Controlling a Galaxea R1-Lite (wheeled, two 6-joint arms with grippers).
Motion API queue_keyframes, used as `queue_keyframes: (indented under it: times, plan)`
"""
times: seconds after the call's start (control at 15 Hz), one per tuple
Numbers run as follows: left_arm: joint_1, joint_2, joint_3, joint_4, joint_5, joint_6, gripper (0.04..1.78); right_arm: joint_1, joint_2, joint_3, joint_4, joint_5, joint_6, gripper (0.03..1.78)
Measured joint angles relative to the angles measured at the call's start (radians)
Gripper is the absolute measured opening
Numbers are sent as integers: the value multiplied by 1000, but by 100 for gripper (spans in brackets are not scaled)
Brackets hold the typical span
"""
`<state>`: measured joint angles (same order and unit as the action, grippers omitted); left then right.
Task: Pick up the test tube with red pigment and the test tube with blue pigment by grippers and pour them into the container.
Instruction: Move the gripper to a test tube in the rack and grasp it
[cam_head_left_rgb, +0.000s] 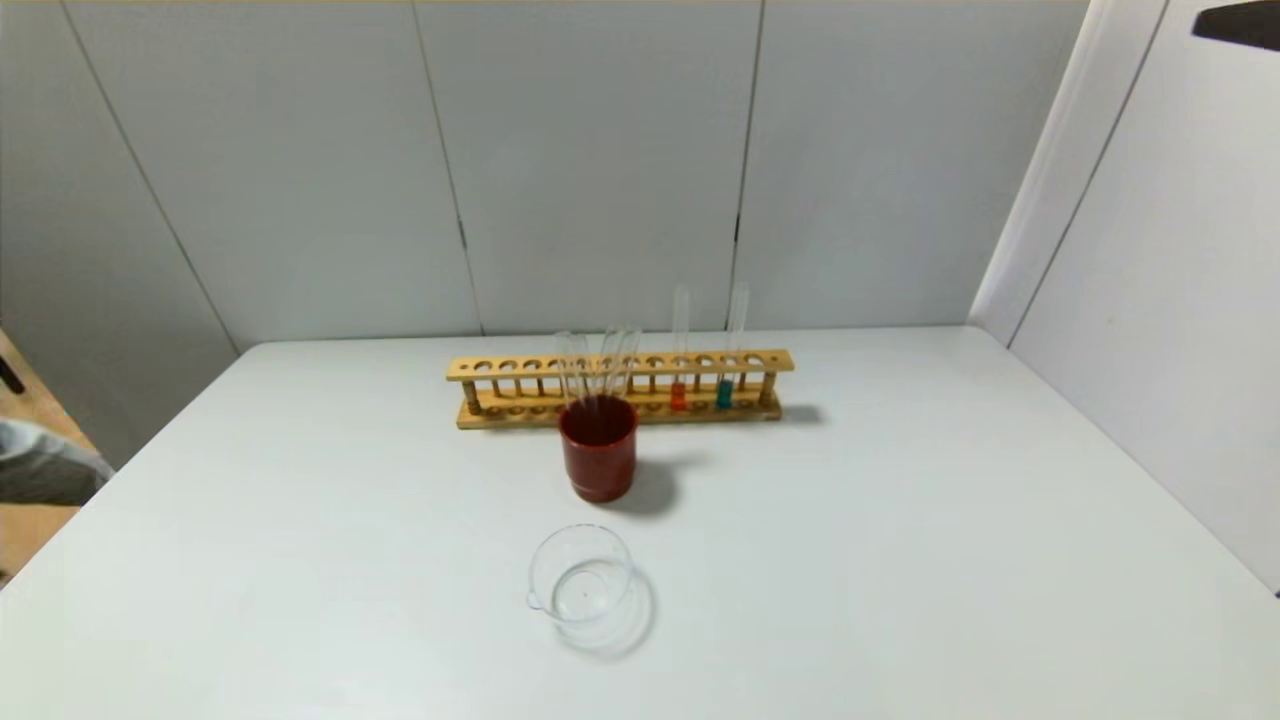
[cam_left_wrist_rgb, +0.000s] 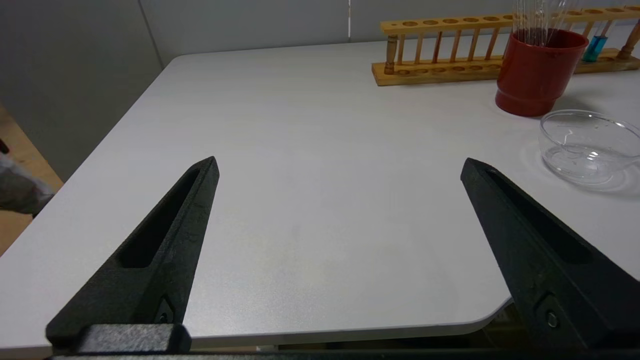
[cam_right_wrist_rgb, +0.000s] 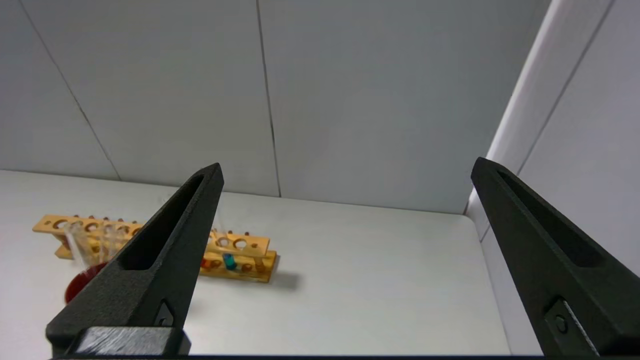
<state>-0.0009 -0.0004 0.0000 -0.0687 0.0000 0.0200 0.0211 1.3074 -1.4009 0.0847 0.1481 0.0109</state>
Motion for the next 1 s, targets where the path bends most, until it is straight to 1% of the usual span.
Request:
queue_keyframes:
  times: [0.2, 0.4, 0.53, 0.8, 1.0]
  plan:
    - [0, 0, 0, 0, 0, 0, 171, 32, 137, -30, -65, 0, 8, 174]
    - [0, 0, 0, 0, 0, 0, 171, 102, 268, -71, -82, -1, 37, 174]
    - [0, 0, 0, 0, 0, 0, 171, 145, 349, -89, -97, -3, 45, 174]
    - [-1, 0, 0, 0, 0, 0, 171, 202, 481, -77, -214, -4, 49, 174]
    - [0, 0, 0, 0, 0, 0, 171, 233, 551, -59, -239, -6, 45, 174]
